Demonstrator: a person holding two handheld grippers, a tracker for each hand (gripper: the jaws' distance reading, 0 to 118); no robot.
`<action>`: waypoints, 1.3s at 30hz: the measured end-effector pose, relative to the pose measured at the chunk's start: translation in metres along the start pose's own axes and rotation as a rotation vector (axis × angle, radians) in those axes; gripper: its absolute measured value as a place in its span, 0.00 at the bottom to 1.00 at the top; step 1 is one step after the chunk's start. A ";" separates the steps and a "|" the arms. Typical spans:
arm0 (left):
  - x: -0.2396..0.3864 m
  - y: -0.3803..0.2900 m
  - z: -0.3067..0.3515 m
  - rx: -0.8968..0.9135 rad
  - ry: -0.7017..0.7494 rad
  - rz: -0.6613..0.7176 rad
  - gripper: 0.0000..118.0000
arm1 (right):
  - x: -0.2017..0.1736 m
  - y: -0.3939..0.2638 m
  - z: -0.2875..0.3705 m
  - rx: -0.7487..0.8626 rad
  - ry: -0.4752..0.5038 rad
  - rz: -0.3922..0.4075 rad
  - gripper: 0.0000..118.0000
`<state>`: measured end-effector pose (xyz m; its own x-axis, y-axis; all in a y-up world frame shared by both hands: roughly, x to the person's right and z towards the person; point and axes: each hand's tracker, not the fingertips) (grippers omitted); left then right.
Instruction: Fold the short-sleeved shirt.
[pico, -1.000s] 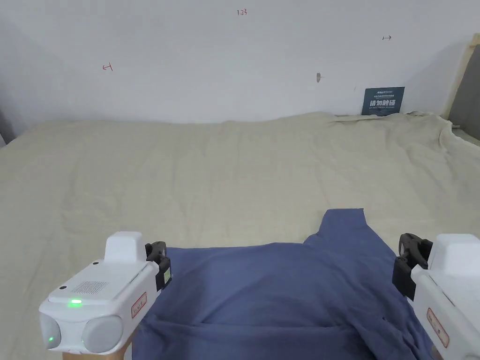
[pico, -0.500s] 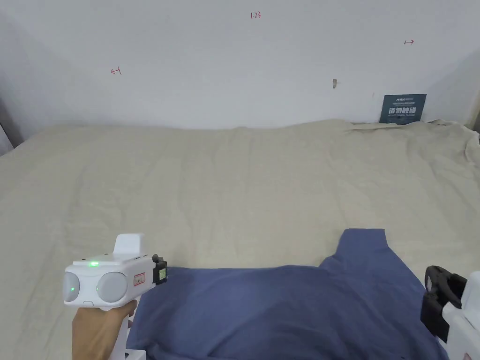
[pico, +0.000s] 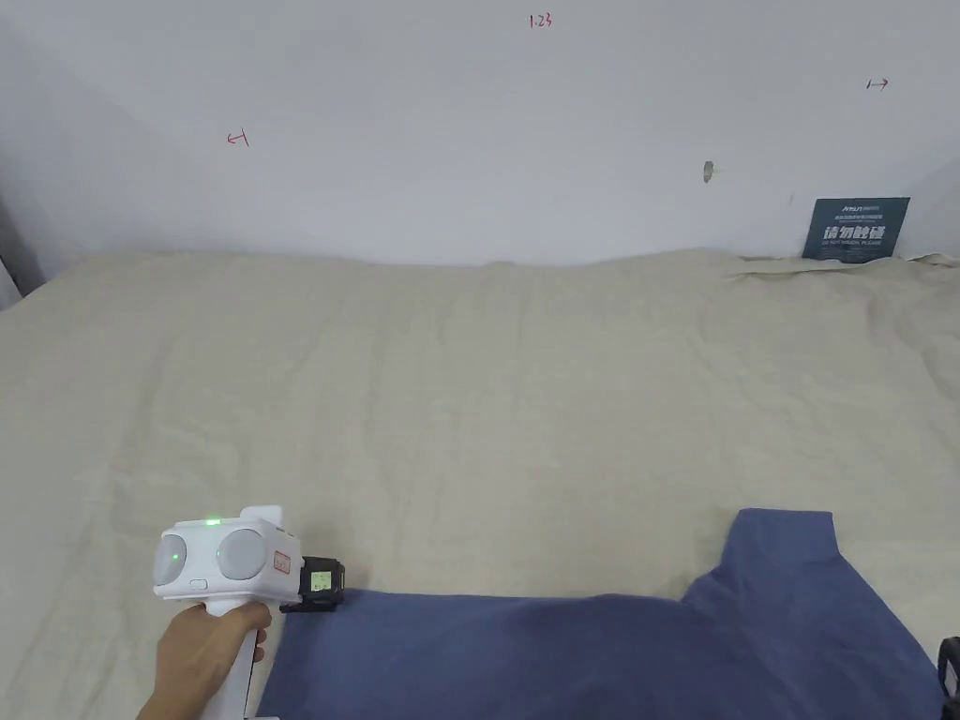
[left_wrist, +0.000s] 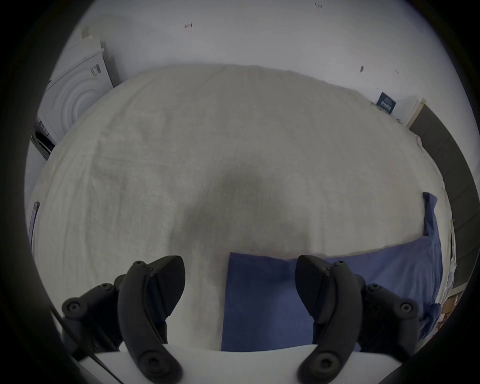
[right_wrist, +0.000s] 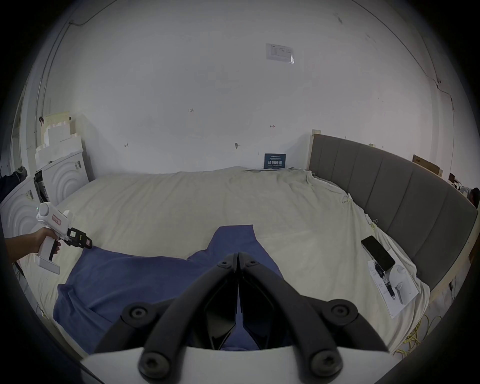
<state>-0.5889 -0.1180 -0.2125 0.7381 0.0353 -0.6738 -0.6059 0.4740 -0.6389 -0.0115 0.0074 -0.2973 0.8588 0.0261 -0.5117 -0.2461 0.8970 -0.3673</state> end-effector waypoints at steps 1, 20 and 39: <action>0.001 0.001 -0.005 -0.015 0.000 -0.006 0.72 | -0.003 0.001 -0.002 -0.004 -0.001 0.000 0.00; 0.035 -0.025 0.085 0.167 -0.113 -0.188 0.00 | 0.036 0.027 -0.112 -0.148 0.045 -0.055 0.01; 0.010 -0.027 0.091 0.208 -0.139 -0.190 0.00 | 0.047 0.000 -0.266 -0.561 -0.012 -0.019 0.64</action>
<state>-0.5376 -0.0509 -0.1684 0.8745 0.0419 -0.4832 -0.3899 0.6532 -0.6491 -0.0907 -0.1091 -0.5282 0.8697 0.0197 -0.4931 -0.4288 0.5249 -0.7353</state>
